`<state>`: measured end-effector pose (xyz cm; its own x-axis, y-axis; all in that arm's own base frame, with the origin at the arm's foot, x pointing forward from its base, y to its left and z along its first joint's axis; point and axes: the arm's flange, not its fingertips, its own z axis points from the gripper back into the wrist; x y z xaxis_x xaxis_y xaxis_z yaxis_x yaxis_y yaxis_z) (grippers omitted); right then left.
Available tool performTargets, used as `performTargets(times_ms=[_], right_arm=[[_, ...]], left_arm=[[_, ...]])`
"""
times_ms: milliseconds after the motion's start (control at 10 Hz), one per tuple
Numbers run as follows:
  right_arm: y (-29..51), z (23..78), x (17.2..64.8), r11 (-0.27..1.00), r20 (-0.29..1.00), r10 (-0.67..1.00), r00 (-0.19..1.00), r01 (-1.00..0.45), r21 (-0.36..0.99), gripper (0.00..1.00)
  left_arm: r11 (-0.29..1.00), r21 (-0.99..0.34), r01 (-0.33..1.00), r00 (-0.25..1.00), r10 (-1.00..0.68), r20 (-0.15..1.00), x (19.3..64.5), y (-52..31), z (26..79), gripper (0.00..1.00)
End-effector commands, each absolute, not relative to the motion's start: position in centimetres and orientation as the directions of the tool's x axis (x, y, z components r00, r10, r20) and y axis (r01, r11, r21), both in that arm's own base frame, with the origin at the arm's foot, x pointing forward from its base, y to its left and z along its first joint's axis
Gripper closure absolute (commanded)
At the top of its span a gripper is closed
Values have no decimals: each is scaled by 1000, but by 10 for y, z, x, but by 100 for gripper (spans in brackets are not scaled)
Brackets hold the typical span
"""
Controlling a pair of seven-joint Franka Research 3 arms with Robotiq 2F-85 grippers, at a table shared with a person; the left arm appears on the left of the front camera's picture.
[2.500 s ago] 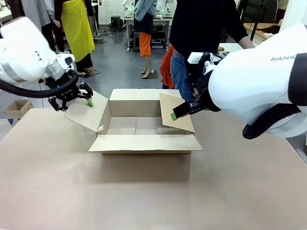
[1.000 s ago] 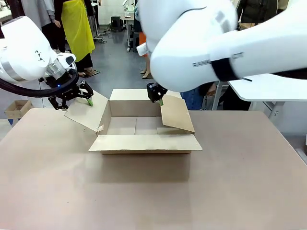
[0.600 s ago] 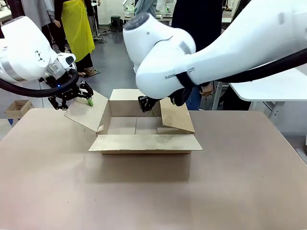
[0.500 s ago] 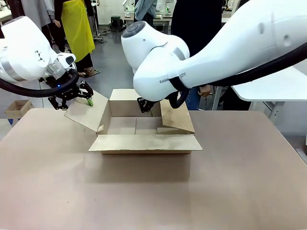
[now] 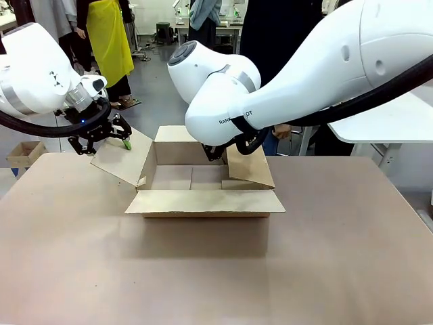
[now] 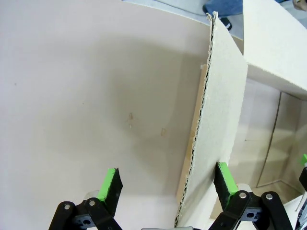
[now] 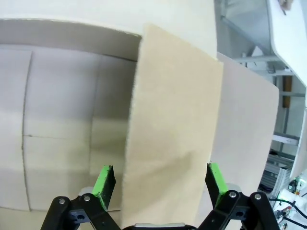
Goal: Pack the gift set into the box.
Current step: Place both hands on the side flaps of the Package Box and spread them outward.
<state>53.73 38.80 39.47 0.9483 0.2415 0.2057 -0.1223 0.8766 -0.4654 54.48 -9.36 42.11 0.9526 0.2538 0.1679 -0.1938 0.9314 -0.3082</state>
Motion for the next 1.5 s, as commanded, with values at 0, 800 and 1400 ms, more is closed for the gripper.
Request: performTargets(times_ms=[0, 800, 1400], right_arm=[[380, 409, 532, 847, 248, 192, 950, -32, -531, 0], [251, 452, 499, 941, 297, 40, 954, 64, -332, 0], [204, 451, 509, 977, 329, -31, 944, 98, -189, 0]], left_arm=[[932, -298, -209, 950, 266, 165, 543, -95, 424, 0], [932, -298, -209, 950, 266, 165, 543, -95, 424, 0], [932, -298, -209, 950, 266, 165, 543, -95, 424, 0]])
